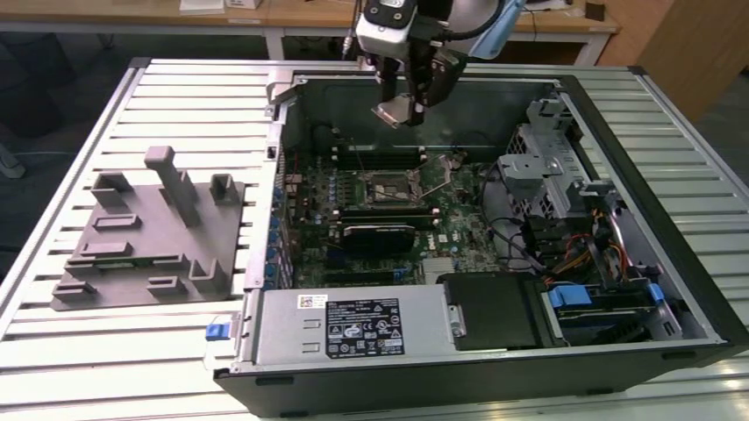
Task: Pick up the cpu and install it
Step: 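Place the cpu into insertion slot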
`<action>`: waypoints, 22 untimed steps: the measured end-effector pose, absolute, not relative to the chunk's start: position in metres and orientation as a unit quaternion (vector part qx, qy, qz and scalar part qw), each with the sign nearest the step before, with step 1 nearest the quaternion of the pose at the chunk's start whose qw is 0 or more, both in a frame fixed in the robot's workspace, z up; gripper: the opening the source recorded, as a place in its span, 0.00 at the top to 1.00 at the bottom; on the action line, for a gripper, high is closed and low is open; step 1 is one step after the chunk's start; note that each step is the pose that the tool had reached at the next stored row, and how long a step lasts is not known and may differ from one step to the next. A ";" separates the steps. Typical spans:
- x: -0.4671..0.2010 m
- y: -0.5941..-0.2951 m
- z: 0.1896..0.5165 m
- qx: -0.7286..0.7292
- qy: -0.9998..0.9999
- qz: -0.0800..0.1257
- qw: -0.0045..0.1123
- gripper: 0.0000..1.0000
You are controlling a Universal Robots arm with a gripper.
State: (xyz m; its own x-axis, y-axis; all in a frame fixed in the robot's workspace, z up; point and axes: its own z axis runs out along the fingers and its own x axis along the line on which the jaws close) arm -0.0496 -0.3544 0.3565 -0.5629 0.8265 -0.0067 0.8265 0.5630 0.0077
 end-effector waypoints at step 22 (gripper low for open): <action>-0.050 -0.354 0.345 0.617 0.787 0.001 0.005 0.46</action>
State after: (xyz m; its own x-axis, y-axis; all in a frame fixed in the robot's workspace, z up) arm -0.0496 -0.3540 0.3455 -0.2385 0.9711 -0.0069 0.9711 0.2385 0.0077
